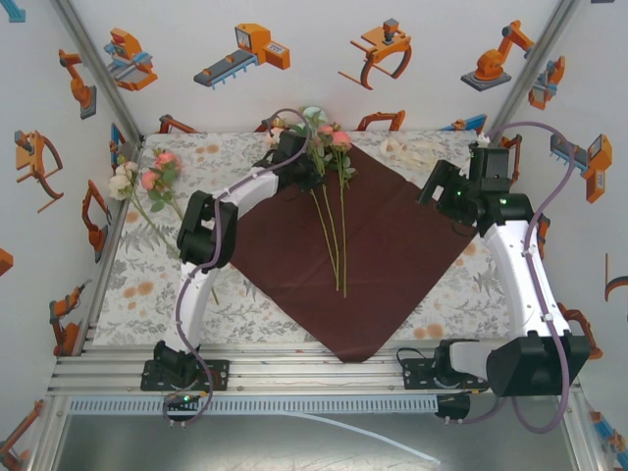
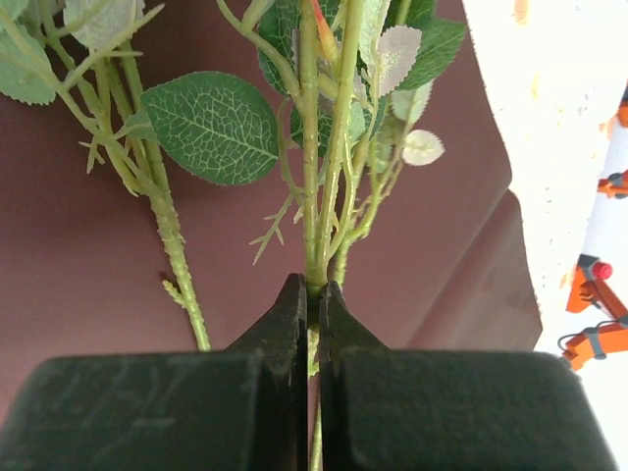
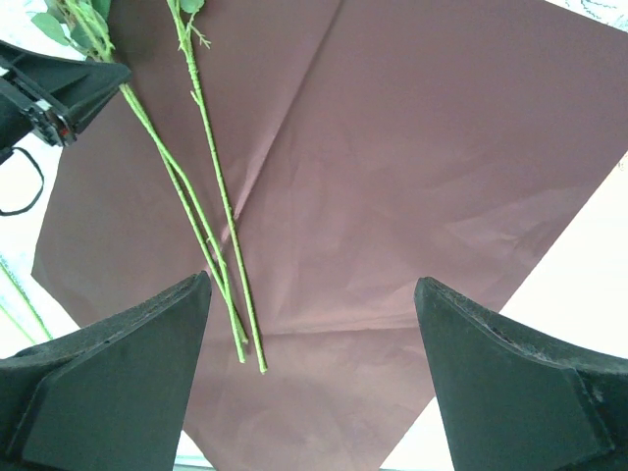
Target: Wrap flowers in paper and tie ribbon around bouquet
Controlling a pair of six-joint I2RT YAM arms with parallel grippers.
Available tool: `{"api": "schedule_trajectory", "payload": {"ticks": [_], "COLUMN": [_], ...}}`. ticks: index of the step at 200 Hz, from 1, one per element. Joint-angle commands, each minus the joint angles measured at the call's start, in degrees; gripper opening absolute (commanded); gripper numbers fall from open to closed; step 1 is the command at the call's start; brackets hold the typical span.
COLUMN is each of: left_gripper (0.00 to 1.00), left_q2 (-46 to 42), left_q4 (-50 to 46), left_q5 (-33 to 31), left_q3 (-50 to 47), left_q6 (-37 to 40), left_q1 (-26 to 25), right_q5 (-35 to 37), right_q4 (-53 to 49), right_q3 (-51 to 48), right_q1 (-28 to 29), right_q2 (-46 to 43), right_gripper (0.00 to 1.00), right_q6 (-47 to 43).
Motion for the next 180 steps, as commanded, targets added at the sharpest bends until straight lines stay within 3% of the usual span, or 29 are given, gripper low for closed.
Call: {"api": "schedule_trajectory", "payload": {"ticks": [1, 45, 94, 145, 180], "left_gripper": [0.16, 0.24, 0.37, 0.38, 0.37], "left_q2": [0.35, -4.19, -15.09, -33.38, -39.52], "left_q4": [-0.43, 0.69, -0.83, -14.01, -23.29], "left_q5": [1.41, 0.55, -2.53, -16.03, -21.77], "left_q3": [1.92, 1.27, -1.30, -9.12, -17.16], "left_q6": [0.20, 0.26, 3.79, 21.41, 25.16], "left_q1": [0.12, 0.92, 4.94, 15.59, 26.39], "right_q5": [0.96, 1.27, 0.86, -0.87, 0.33], "right_q4": [-0.43, -0.55, 0.25, 2.17, 3.31], "right_q3": [-0.13, -0.57, -0.10, 0.56, 1.48], "right_q1": [-0.10, -0.10, -0.10, 1.31, 6.00], "right_q2": [-0.94, -1.50, -1.42, -1.35, -0.75], "right_gripper": [0.76, 0.76, 0.76, 0.76, 0.76], "right_q6": [-0.09, 0.14, 0.58, 1.69, 2.03]}}
